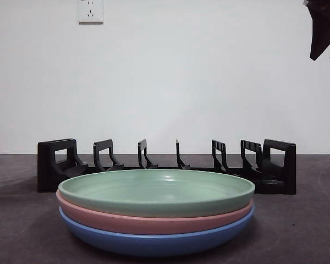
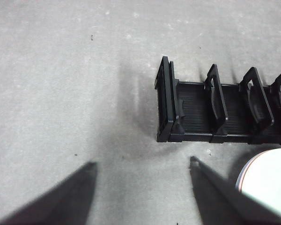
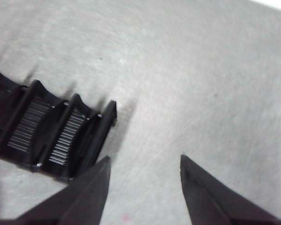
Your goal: Place the plate
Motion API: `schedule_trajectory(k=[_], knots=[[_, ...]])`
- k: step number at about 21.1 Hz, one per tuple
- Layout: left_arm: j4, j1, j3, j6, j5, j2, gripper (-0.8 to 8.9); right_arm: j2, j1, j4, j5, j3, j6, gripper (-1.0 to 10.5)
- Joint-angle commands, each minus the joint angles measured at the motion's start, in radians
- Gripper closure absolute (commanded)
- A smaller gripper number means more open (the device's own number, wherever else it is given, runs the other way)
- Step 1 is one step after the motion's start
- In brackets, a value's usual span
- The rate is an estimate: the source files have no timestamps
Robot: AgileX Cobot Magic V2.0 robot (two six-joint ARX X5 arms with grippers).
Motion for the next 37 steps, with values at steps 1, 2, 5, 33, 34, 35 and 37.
schedule_trajectory(k=[1,2,5,33,34,35,37], knots=[[0.017,0.0,0.015,0.007,0.002,0.005,8.09,0.008,0.006,0.026,-0.014,0.009,0.013,9.3],[0.032,0.0,0.015,0.01,0.002,0.005,8.07,0.008,0.006,0.027,-0.025,0.009,0.014,9.3],[0.034,0.0,0.015,0.013,-0.003,-0.008,8.06,0.008,0.007,0.015,-0.025,0.009,0.016,9.3],[0.637,0.238,-0.914,0.196,0.089,-0.795,8.06,0.008,0.006,0.267,-0.024,0.01,0.016,9.3],[0.606,0.239,-0.914,0.196,0.087,-0.795,8.06,0.008,0.006,0.273,-0.024,0.01,0.016,9.3],[0.587,0.239,-0.914,0.196,0.087,-0.795,8.06,0.008,0.006,0.275,-0.023,0.01,0.016,9.3],[0.589,0.238,-0.914,0.196,0.087,-0.795,8.06,0.008,0.006,0.28,-0.024,0.01,0.016,9.3]])
